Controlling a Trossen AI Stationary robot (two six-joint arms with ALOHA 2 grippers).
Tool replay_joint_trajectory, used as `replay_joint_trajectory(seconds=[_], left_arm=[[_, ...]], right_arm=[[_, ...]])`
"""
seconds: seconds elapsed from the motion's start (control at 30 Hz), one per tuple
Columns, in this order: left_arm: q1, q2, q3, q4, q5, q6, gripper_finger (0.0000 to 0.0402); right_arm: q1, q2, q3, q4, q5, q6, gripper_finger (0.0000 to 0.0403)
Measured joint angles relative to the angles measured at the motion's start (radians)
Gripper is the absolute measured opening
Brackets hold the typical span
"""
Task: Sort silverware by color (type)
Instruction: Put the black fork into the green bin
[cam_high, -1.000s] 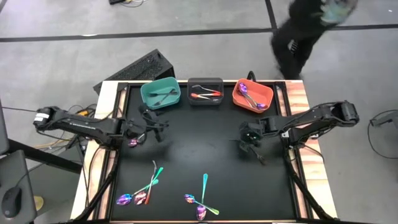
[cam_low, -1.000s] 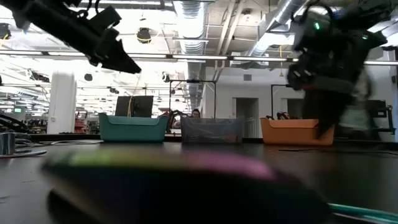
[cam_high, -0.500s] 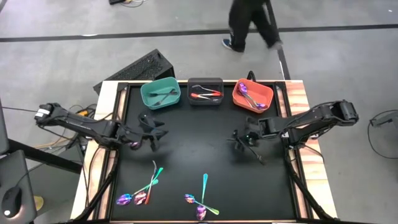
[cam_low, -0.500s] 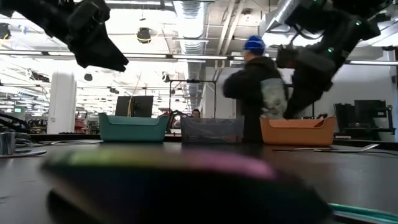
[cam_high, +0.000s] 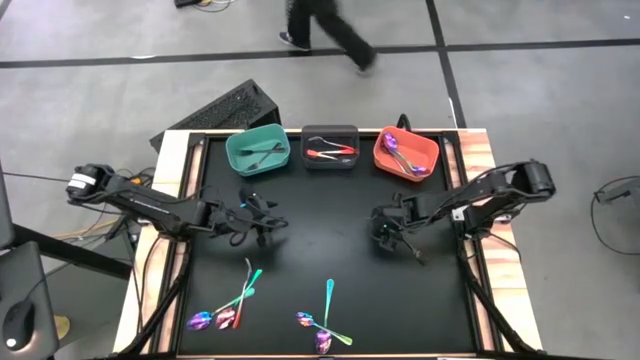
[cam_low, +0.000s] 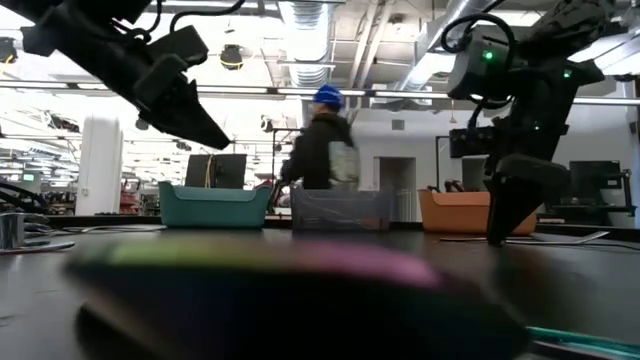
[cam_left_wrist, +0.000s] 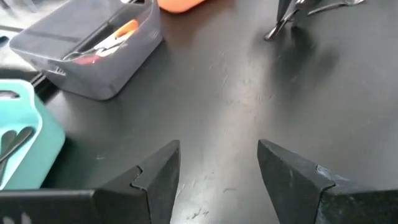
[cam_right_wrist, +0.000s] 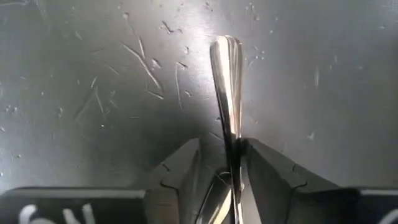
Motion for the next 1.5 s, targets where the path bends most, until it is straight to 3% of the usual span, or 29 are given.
replay_joint_trajectory(seconds=[0.1,0.33,0.5,0.7,0.83,1.0,1.17,1.5], left_arm=[[0.008,-0.005,0.003,-0.003,0.004,0.000,0.0203],[0.017,-0.013,0.003,0.002,0.002,-0.007,0.0203],[0.017,0.027,0.003,0.126,0.027,0.090,0.0203],[0.050,0.152,0.003,0.484,0.164,0.256,0.0203],[0.084,0.243,0.003,0.669,0.250,0.311,0.0203],[0.127,0.347,0.003,0.865,0.347,0.322,0.0203],[0.156,0.424,0.047,1.015,0.466,0.323,0.0203],[0.183,0.560,0.249,0.923,0.517,0.335,0.0187]], right_arm=[[0.001,0.018,0.006,-0.001,-0.001,0.000,0.0125],[0.000,-0.035,0.025,0.005,-0.019,-0.013,0.0013],[0.000,-0.094,0.029,0.188,0.054,-0.013,0.0011],[0.039,-0.150,0.030,0.523,0.249,-0.057,0.0005],[0.074,-0.155,0.031,0.772,0.294,-0.171,0.0004],[0.098,-0.155,0.031,1.023,0.296,-0.307,0.0004],[0.103,-0.155,0.031,1.087,0.214,-0.368,0.0003],[0.116,-0.067,0.036,1.188,0.142,-0.395,0.0003]])
